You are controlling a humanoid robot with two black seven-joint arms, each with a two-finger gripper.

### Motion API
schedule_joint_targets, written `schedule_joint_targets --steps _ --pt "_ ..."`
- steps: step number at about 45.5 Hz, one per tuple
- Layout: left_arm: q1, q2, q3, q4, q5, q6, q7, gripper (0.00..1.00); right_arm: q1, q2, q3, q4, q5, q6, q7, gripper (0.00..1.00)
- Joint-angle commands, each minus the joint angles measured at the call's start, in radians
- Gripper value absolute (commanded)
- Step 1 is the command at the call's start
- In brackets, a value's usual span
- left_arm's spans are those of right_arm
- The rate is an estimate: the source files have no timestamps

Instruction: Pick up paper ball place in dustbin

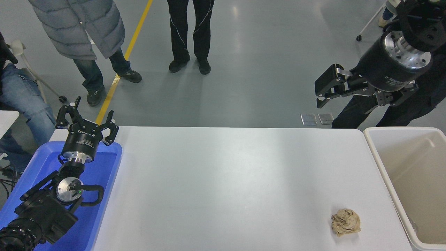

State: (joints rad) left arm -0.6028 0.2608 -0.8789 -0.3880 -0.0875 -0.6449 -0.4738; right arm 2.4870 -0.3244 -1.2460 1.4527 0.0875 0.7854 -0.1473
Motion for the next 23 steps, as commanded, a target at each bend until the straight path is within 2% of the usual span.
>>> schedule_joint_targets --steps 1,23 --pt "0.000 0.000 0.000 0.000 0.002 -0.001 0.001 0.98 0.001 -0.001 -0.001 0.000 0.000 0.000 0.000 1.00" --pt "0.002 0.000 0.000 0.000 0.002 0.001 0.000 0.98 -0.005 0.001 0.003 0.000 0.000 0.000 0.000 1.00"
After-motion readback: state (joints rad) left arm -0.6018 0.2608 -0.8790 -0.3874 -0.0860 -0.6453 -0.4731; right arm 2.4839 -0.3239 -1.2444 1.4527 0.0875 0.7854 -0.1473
